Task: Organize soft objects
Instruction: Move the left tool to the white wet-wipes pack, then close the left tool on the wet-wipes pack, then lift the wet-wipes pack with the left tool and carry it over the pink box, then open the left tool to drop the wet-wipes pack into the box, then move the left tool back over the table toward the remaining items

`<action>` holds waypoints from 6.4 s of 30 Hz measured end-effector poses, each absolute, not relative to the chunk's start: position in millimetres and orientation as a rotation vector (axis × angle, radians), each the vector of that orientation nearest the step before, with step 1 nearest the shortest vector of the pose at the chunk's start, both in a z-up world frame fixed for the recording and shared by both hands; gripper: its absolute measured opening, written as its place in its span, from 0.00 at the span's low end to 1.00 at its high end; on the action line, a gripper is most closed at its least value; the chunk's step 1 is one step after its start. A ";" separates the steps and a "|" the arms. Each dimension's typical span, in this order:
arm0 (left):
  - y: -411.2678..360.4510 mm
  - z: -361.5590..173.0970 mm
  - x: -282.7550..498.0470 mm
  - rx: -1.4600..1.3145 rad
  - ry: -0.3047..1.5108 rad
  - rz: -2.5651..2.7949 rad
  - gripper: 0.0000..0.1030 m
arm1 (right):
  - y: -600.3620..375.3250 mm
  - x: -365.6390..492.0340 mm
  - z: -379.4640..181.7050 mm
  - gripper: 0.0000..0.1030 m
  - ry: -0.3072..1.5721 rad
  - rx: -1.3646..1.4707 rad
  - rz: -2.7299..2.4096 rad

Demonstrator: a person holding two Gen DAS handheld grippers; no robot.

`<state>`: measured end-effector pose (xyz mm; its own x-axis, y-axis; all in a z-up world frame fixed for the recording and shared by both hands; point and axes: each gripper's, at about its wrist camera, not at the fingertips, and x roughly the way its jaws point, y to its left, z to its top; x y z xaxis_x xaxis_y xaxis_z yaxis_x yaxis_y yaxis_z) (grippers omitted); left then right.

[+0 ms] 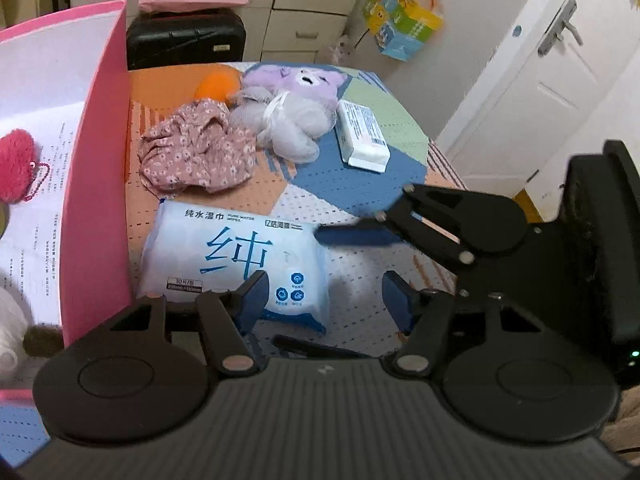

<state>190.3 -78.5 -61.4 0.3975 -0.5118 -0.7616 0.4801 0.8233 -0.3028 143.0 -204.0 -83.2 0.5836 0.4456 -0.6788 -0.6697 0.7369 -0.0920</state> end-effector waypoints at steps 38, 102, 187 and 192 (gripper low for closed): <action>-89.1 -78.7 189.1 -0.017 0.823 -0.551 0.63 | -278.5 131.0 -94.5 0.85 0.681 -0.270 0.505; -27.8 -14.0 55.8 0.082 0.778 -0.532 0.77 | -192.7 21.6 -47.8 0.59 0.543 -0.065 0.521; 75.2 64.6 153.8 -0.013 0.693 -0.544 0.85 | -118.1 132.4 51.1 0.64 0.459 -0.458 0.631; 53.1 81.1 138.7 0.017 0.644 -0.584 0.85 | -158.9 117.9 71.4 0.64 0.426 -0.406 0.602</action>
<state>138.7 53.1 81.1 0.6453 -0.5084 -0.5702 0.5185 0.8396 -0.1617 117.9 -158.9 71.4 0.7438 0.4515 -0.4928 -0.6146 0.7519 -0.2386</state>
